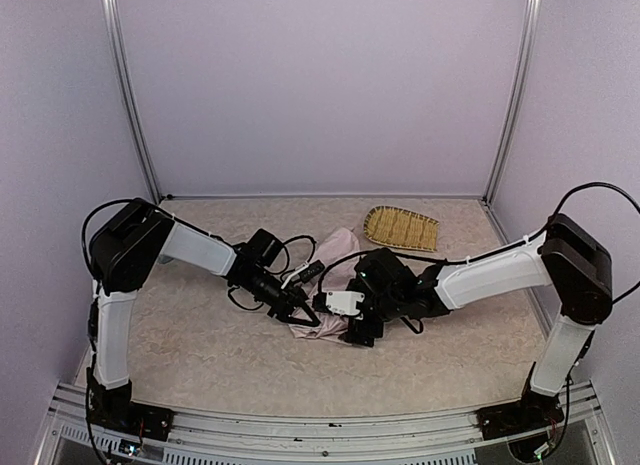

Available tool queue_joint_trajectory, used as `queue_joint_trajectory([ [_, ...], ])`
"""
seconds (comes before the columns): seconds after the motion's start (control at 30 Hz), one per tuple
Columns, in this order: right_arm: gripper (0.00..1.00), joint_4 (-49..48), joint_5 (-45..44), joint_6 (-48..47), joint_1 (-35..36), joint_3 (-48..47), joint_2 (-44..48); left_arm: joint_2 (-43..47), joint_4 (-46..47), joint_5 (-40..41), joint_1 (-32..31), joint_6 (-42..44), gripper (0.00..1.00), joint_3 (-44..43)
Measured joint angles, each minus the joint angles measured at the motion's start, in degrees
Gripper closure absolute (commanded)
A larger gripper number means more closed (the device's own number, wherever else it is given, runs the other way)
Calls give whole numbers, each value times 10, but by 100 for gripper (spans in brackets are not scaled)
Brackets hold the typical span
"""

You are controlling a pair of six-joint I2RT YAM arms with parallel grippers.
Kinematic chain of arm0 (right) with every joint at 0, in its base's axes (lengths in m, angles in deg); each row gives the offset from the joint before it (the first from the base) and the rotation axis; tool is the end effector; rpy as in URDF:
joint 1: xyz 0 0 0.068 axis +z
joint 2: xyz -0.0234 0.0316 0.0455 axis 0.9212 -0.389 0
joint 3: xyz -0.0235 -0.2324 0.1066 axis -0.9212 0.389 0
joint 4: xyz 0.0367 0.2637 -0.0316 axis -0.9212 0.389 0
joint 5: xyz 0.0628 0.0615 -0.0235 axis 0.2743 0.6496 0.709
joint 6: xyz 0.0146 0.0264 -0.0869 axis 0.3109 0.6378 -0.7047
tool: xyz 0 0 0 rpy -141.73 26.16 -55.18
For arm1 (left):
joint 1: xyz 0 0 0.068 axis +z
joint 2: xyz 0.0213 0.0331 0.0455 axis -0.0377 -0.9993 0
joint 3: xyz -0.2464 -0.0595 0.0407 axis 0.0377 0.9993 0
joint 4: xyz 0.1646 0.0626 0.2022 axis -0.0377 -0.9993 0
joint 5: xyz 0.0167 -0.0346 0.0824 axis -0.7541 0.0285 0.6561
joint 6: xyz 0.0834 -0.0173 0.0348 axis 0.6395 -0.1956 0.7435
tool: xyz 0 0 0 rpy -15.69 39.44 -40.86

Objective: Put away the umbrella

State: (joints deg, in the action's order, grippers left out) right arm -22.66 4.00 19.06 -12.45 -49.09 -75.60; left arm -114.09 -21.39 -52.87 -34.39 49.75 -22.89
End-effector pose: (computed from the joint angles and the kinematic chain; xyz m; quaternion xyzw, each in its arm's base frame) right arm 0.2219 0.3173 0.0955 -0.6362 0.6860 0.0887 0.3416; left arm 0.2818 -0.3003 0.0531 0.5008 0.6740 -0.5292 0.1219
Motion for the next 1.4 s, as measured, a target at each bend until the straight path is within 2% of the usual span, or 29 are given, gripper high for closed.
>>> queue_joint_trajectory([
  [0.1, 40, -1, -6, -3, 3, -17, -19, -3, -9, -4, 1, 0, 98, -5],
  [0.2, 58, -5, -13, -4, 9, -30, -35, -7, -18, -10, 2, -1, 81, -12],
  [0.3, 67, -3, -14, -4, 10, -33, -40, -5, -19, -11, 3, -8, 62, -10],
  [0.47, 75, 0, 6, 3, 12, -27, -40, 49, 45, 31, 3, -58, 47, 47],
  [0.57, 78, 9, 49, 21, 2, -33, -42, 110, 120, 73, 2, -85, 47, 119],
  [0.67, 78, 16, 107, 37, -17, -37, -43, 194, 235, 114, 2, -91, 47, 213],
  [0.77, 78, 35, 176, 56, -42, -44, -48, 280, 339, 142, -4, -63, 44, 307],
  [0.83, 79, 55, 232, 65, -63, -54, -60, 328, 371, 167, -29, -8, 41, 348],
  [0.97, 79, 96, 329, 72, -93, -90, -97, 353, 366, 248, -110, 107, 38, 356],
  [1.07, 79, 129, 387, 70, -110, -117, -123, 346, 335, 292, -147, 167, 37, 343],
  [1.1, 79, 140, 408, 68, -114, -125, -131, 341, 325, 304, -151, 187, 36, 336],
  [1.17, 79, 161, 439, 61, -119, -137, -144, 320, 308, 328, -152, 212, 23, 318],
  [1.2, 79, 173, 455, 57, -120, -143, -150, 306, 300, 339, -152, 219, 20, 308],
  [1.4, 78, 227, 517, 31, -121, -154, -169, 240, 261, 396, -157, 252, 19, 266],
])
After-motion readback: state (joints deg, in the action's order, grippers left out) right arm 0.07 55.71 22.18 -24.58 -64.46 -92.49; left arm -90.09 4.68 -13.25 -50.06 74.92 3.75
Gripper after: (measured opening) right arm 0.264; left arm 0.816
